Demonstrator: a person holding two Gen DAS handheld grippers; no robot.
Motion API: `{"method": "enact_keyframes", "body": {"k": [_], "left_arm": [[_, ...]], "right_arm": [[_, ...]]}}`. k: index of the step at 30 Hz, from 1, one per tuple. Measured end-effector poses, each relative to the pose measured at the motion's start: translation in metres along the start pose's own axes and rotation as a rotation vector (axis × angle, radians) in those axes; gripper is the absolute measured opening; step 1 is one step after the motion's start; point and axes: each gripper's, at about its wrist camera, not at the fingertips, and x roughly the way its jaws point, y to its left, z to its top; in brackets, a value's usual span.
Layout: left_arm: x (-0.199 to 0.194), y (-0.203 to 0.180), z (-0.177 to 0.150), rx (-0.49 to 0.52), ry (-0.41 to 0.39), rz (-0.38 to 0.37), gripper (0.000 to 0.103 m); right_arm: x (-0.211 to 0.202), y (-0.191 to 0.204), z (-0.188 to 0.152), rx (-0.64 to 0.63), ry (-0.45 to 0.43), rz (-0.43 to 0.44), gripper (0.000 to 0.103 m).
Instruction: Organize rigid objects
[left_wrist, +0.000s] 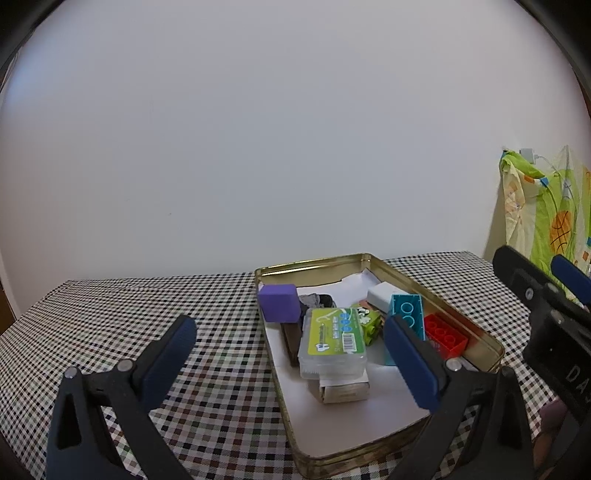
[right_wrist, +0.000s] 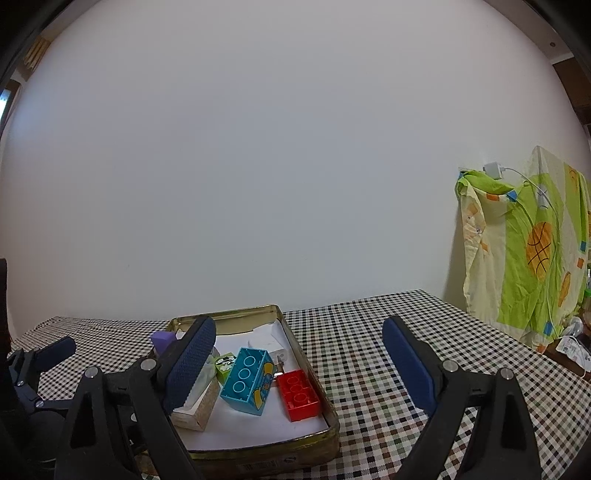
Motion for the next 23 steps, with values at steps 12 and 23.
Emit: {"method": "enact_keyframes", "body": {"k": [12, 23], "left_arm": [[0.0019, -0.0001, -0.001, -0.008, 0.006, -0.014, 0.102], [0.0026, 0.0017, -0.0018, -0.032, 0.007, -0.01, 0.102]], "right_arm": [[0.0006, 0.0001, -0.0001, 0.0, 0.011, 0.002, 0.094], [0.0019, -0.0039, -0.0046, 0.027, 0.02, -0.017, 0.094]]}}
